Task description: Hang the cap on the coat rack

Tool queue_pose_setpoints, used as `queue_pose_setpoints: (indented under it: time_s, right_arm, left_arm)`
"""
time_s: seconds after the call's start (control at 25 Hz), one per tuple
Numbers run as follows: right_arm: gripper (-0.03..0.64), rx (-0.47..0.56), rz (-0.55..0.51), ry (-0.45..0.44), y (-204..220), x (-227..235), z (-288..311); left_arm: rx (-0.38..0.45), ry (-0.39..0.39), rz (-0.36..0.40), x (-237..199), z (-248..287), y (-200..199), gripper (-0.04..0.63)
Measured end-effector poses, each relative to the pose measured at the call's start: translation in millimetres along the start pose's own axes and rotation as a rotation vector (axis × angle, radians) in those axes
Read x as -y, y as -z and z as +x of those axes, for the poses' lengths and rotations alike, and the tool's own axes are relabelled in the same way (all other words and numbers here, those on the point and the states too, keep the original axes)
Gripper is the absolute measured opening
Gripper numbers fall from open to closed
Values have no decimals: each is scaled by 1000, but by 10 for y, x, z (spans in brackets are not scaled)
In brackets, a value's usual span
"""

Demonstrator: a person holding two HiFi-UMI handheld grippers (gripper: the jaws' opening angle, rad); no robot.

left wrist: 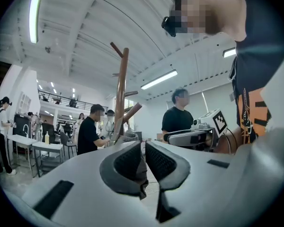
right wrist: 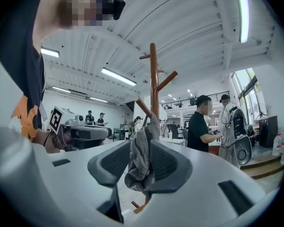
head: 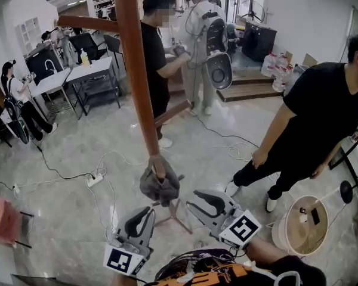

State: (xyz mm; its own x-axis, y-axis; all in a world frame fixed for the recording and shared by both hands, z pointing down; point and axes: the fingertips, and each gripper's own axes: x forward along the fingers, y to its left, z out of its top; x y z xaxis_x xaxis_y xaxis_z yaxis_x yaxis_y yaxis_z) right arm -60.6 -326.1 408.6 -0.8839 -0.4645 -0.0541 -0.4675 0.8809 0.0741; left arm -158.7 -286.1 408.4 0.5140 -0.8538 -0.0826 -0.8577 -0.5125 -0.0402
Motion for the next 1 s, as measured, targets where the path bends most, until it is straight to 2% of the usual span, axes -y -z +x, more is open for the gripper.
queue_pose_setpoints:
  time_s: [0.24,0.36,1.0]
  right_arm:
    - [47,-9,56,12,-48,-4,-123]
    - [17,-3,64,17,-85,-20,-129]
    - [14,-18,25,15,-136,-59,-137]
  left_arm:
    - [-37,-14,-46,112,34,27,28]
    - [-44,-24,-64,78,30,12,24]
    - [-33,-29,-63,61,-30,-116,23]
